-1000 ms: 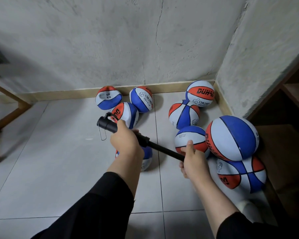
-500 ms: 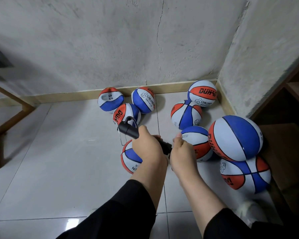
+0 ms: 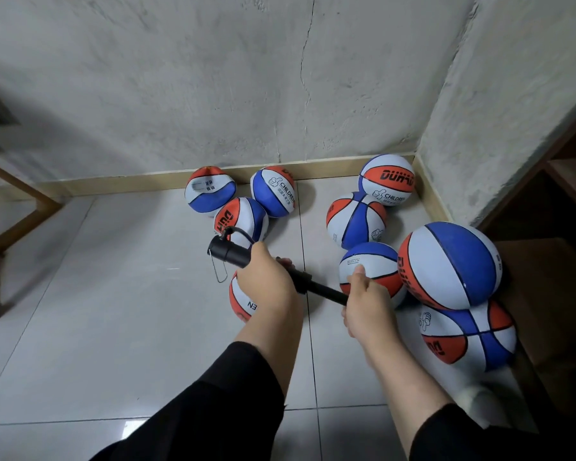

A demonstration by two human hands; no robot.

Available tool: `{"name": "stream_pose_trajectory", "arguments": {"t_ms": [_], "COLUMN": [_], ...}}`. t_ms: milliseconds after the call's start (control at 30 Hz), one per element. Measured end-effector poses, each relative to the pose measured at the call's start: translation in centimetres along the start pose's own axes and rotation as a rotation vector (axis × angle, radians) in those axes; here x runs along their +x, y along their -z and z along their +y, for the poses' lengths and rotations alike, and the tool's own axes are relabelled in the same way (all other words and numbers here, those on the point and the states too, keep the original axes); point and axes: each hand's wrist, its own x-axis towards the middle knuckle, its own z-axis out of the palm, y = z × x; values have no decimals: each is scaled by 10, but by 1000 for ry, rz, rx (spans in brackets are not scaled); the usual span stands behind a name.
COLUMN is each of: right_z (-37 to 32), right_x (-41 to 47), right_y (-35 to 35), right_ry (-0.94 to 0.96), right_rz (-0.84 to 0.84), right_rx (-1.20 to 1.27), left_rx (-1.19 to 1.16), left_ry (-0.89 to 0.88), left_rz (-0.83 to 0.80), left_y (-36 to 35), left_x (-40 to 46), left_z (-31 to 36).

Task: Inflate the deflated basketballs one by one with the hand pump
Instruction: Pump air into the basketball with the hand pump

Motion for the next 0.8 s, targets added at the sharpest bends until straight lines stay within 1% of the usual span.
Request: {"name": "stream_pose_trajectory", "arguments": {"t_ms": [100,200,400,500,600,800], "right_z": [-16,-19,-20,-12,0,-16], "right_x": [-2,-3,-5,5,7,-3], "right_y": [-7,-12,-12,7,22,8], "right_ry": [58,59,70,37,-11,88], "right_rz": [-27,-58,-84,-39,-29,-10], "right_rx": [-50,-85,-24,-16,14,-39], "left_rx": [-17,-40,20,-37,-68,-106], "left_ry": [-2,-18,-32,-43,-37,5], "left_rz": [24,14,-3,36,54,22], "left_y": [-1,-1,6,12,19,16], "left_x": [-12,-24,-11,5,18,8], "left_z": [-10,-13,-2,16,28,19]}}
